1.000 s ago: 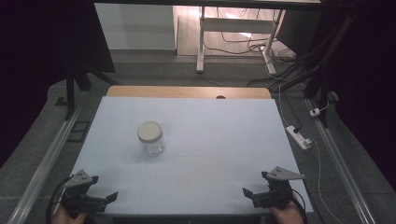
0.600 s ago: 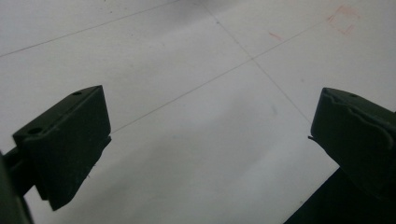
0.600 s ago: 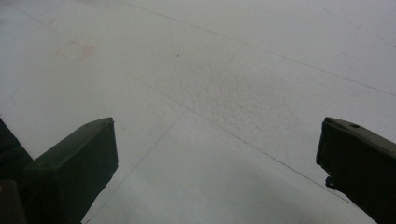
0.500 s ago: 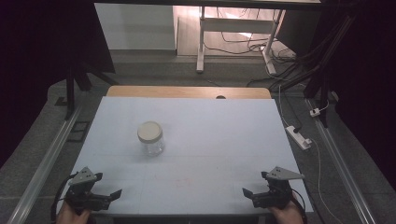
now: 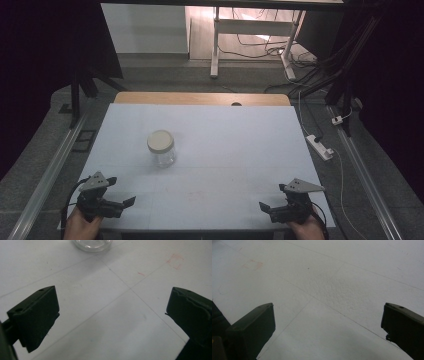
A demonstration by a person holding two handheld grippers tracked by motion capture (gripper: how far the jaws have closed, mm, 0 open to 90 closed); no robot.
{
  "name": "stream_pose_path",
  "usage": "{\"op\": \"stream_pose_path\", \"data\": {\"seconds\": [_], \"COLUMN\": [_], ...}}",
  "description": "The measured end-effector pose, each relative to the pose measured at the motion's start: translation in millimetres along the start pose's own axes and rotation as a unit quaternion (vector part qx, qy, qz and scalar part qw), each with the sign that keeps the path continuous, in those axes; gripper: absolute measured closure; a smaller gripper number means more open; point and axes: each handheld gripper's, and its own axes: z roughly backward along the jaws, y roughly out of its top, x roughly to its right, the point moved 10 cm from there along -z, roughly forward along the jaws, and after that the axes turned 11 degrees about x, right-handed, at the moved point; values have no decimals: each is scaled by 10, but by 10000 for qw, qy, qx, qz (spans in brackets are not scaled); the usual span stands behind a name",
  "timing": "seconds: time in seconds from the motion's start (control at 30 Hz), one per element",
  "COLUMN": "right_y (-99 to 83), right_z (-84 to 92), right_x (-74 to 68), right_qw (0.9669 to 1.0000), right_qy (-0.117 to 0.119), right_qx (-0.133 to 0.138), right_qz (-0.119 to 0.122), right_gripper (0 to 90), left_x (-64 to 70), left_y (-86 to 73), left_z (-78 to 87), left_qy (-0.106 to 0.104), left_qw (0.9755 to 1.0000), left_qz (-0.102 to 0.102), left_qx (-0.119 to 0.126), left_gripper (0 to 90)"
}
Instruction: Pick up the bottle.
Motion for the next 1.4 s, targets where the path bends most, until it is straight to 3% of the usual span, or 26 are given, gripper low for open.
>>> {"op": "stream_pose_path", "data": {"seconds": [0.2,0.43,0.67,0.9,1.1,1.23,1.4], "right_y": [-1,-3,-8,-9,-9,-10,-8], "right_z": [-9,-12,-15,-16,-17,-17,-19], "right_x": [-4,-3,-3,-3,-1,0,4], "right_qw": [10000,10000,10000,10000,10000,10000,10000], "right_qy": [6,4,-9,-1,-1,-4,-9], "right_qx": [-23,-24,-57,-67,-62,-67,-55], "right_qz": [13,5,21,23,11,8,-22], "right_gripper": [0,0,0,0,0,0,0], "left_x": [-11,-11,-20,-84,-160,-162,-200], "left_y": [111,140,223,298,395,474,531], "left_z": [-80,-231,-338,-501,-616,-678,-773], "left_qy": [25,-66,-79,9,266,64,71], "left_qw": [9996,9997,9996,9996,9990,9996,9994], "left_qz": [-208,-209,-242,-269,-338,-264,-340], "left_qx": [208,89,118,-62,-98,-28,-83], "left_gripper": [0,0,0,0,0,0,0]}}
